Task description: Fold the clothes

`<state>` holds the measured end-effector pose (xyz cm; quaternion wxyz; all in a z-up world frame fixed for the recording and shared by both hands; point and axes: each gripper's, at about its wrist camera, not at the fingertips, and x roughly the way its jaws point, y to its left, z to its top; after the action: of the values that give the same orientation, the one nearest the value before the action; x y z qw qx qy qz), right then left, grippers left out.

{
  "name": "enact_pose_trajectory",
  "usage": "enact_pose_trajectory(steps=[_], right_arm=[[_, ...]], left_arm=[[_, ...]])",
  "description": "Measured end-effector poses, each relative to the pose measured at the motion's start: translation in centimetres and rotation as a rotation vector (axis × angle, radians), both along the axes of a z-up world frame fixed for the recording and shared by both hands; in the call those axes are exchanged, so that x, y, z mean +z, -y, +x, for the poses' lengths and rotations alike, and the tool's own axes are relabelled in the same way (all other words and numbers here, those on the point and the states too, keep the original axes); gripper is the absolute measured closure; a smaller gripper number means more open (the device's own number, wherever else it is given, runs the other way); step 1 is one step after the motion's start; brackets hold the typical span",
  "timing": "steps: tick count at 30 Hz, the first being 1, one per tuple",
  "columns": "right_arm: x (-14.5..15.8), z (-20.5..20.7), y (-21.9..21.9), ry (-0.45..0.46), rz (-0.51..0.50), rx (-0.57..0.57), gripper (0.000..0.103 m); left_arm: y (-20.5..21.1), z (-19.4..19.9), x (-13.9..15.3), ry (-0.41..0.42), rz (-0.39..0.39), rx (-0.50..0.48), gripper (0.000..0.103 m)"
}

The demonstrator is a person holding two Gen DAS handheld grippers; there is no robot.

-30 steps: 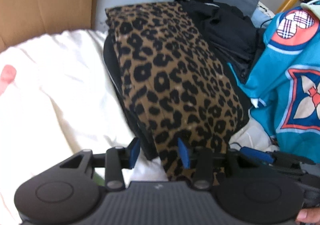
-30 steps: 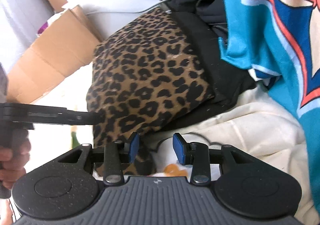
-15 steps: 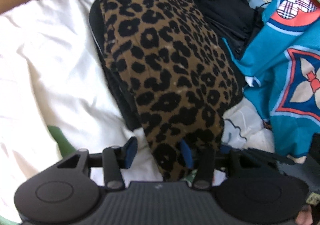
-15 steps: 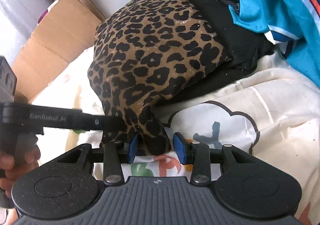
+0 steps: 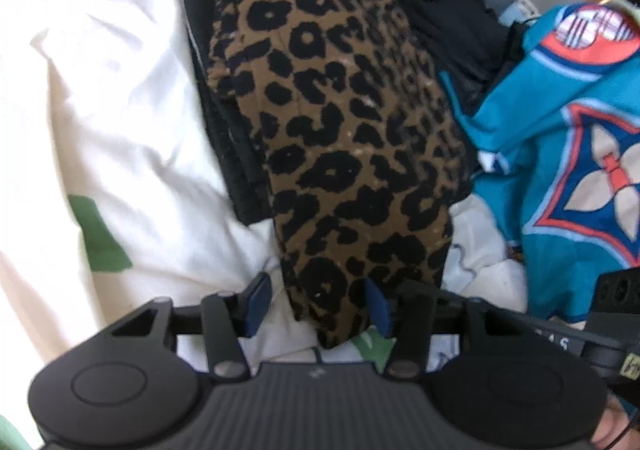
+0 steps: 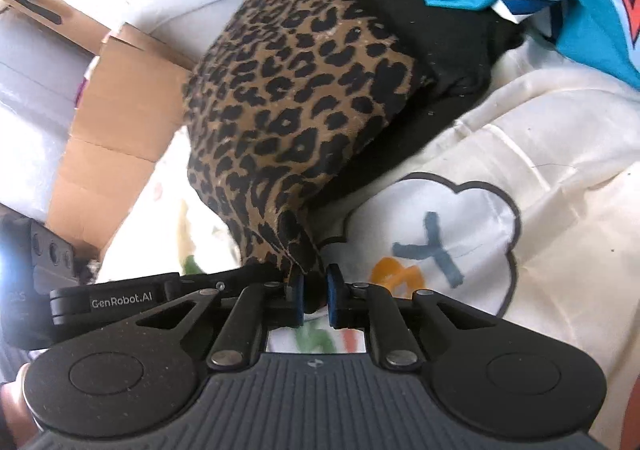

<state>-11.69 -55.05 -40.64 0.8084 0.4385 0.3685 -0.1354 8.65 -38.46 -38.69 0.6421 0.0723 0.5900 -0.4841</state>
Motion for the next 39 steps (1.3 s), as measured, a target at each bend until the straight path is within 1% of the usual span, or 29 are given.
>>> enact_pose_trajectory(steps=[1, 3, 6, 8, 13, 19, 24, 25, 28, 29, 31, 34, 36, 39], right_arm=[[-0.3, 0.1, -0.1, -0.007, -0.003, -0.003, 0.094], [-0.4, 0.5, -0.3, -0.017, -0.02, -0.002, 0.093], [-0.4, 1.1, -0.6, -0.028, -0.051, 0.013, 0.093], [-0.4, 1.2, -0.8, -0.031, -0.06, 0.022, 0.093], [0.1, 1.2, -1.0, -0.031, -0.068, 0.043, 0.093], [0.5, 1.2, -1.7, -0.022, -0.049, 0.058, 0.093], [0.1, 1.6, -2.3, -0.04, -0.047, 0.075, 0.091], [0.1, 1.6, -2.4, -0.042, -0.05, 0.078, 0.089], [0.6, 1.6, -2.5, -0.059, -0.082, 0.096, 0.087], [0.8, 1.6, -2.5, -0.064, -0.095, 0.104, 0.087], [1.4, 1.5, -2.3, -0.076, -0.122, 0.108, 0.087], [2.3, 1.7, -2.0, -0.056, -0.157, 0.098, 0.086], [2.9, 1.9, -1.7, -0.042, -0.181, 0.091, 0.086], [3.7, 2.1, -1.4, -0.021, -0.217, 0.081, 0.086]], left_arm=[[0.1, -0.2, 0.1, 0.014, 0.008, -0.007, 0.054], [0.3, -0.5, 0.3, 0.037, 0.021, -0.017, 0.058], [0.3, -0.7, 0.5, 0.051, 0.028, -0.023, 0.064], [0.1, -0.5, 0.7, 0.051, 0.027, -0.025, 0.077], [-0.5, -0.1, 1.6, 0.023, 0.01, -0.002, 0.095], [-1.4, -0.5, 2.9, 0.048, 0.026, 0.004, 0.095], [-1.8, -0.1, 2.3, 0.044, 0.049, 0.025, 0.095], [-1.6, -0.1, 2.2, 0.041, 0.052, 0.024, 0.094], [-0.9, 0.2, 2.3, 0.038, 0.084, 0.006, 0.087], [-0.9, 0.5, 2.5, 0.042, 0.09, 0.009, 0.087], [-1.2, 1.2, 3.2, 0.067, 0.087, 0.027, 0.085], [-1.5, 2.4, 4.2, 0.107, 0.076, 0.048, 0.084], [-1.2, 3.3, 4.9, 0.136, 0.06, 0.055, 0.078], [-0.5, 4.4, 6.0, 0.175, 0.03, 0.06, 0.077]])
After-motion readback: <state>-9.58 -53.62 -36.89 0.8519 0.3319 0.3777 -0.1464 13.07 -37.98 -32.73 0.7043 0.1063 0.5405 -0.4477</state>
